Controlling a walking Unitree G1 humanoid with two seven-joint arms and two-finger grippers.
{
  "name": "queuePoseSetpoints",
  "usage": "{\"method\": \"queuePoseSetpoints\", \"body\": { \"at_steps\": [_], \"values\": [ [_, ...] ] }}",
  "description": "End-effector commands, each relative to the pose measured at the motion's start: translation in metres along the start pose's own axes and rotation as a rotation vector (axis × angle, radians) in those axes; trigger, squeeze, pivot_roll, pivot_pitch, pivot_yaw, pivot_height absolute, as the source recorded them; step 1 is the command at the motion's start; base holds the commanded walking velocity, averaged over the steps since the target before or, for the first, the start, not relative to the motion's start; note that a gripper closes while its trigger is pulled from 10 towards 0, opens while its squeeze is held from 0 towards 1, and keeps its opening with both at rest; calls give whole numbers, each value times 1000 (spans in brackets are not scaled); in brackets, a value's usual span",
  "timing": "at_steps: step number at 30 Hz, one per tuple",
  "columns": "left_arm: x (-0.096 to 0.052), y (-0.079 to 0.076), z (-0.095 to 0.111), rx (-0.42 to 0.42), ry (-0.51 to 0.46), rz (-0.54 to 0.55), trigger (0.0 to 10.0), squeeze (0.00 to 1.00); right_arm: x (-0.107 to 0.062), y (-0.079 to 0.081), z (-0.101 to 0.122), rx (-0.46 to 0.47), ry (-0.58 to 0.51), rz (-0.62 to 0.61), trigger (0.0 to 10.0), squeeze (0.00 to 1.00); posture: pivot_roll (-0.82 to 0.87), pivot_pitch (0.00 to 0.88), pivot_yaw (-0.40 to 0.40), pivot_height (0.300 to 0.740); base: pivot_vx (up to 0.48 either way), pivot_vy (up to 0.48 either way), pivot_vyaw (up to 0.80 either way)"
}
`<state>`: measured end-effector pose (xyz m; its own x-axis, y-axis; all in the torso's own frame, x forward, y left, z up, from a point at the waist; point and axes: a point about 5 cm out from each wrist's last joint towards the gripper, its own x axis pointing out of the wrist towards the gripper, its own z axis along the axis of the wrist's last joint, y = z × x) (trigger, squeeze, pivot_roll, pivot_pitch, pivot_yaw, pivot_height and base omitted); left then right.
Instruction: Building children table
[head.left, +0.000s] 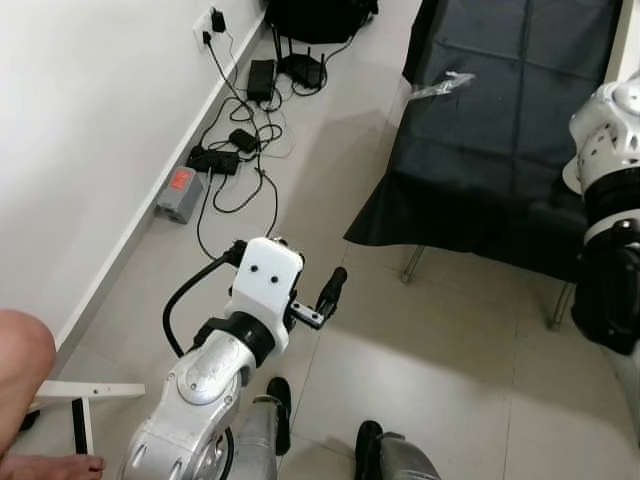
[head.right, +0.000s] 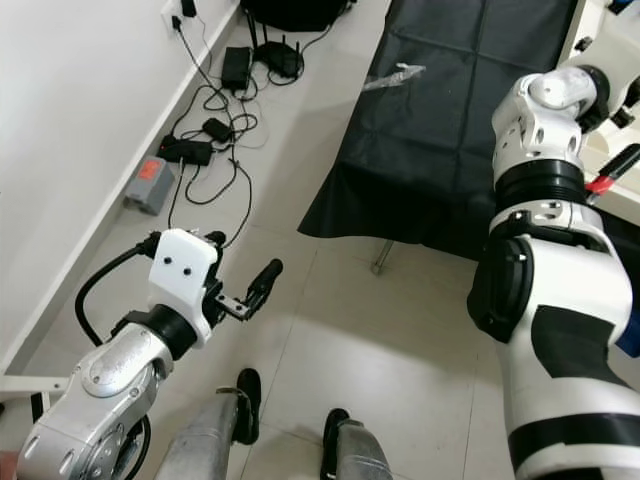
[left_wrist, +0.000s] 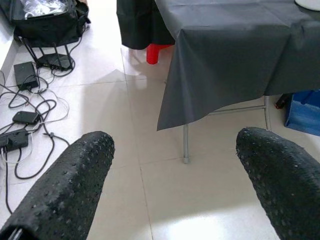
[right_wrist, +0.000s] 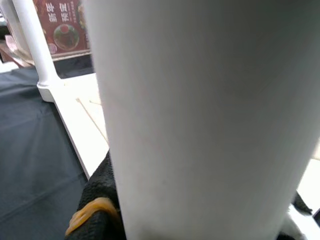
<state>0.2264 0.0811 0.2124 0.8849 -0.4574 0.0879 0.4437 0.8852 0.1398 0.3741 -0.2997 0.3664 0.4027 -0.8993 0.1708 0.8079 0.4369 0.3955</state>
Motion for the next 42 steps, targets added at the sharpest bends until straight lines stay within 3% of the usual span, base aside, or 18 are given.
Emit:
{"method": "queuePoseSetpoints", "body": {
  "at_steps": [1,2,4,10,11,12,13,15,17,18,20,24,27,42],
  "values": [
    [-1,-1,-5,-3,16,-5,10000,0,2,-1,5,41,-7,-6,10000,0,198,359,-28,740,0,0,0],
    [-1,-1,-5,-3,16,-5,10000,0,2,-1,5,41,-7,-6,10000,0,198,359,-28,740,0,0,0],
    [0,-2,-5,-5,12,-6,10000,0,-1,9,34,132,-92,50,10000,0,195,347,-30,740,0,0,0],
    [3,-3,-5,-5,8,-8,10000,0,-6,18,69,225,-203,145,10000,0,194,334,-28,740,0,0,0],
    [4,-3,-7,-5,8,-8,10000,0,-13,28,82,250,-273,321,10000,0,189,322,-26,740,0,0,0],
    [4,-3,-8,-5,10,-7,10000,0,-17,32,85,243,-305,400,10000,0,189,322,-26,740,0,0,0],
    [4,-3,-8,-5,10,-7,10000,0,-17,32,85,243,-305,400,10000,0,189,322,-26,740,0,0,0],
    [6,-2,-8,-6,5,1,10000,0,-35,44,80,251,-341,641,10000,0,184,304,-22,740,0,0,0],
    [6,-2,-8,-6,5,1,10000,0,-35,44,80,251,-341,641,10000,0,184,304,-22,740,0,0,0],
    [9,0,-6,2,-12,12,10000,0,-54,44,61,235,-353,796,10000,0,177,285,-17,740,0,0,0],
    [11,1,-5,4,-19,17,10000,0,-60,43,54,232,-350,841,10000,0,177,285,-17,740,0,0,0],
    [20,9,2,16,-55,48,10000,0,-82,37,38,342,-270,1012,10000,0,166,258,-19,740,0,0,0],
    [29,17,12,40,-109,69,10000,0,-94,32,29,369,-254,1095,10000,0,164,229,-17,740,176,0,0],
    [41,31,19,117,-158,99,10000,0,-116,13,9,347,-194,1158,10000,0,155,208,-11,740,428,0,0]
  ]
}}
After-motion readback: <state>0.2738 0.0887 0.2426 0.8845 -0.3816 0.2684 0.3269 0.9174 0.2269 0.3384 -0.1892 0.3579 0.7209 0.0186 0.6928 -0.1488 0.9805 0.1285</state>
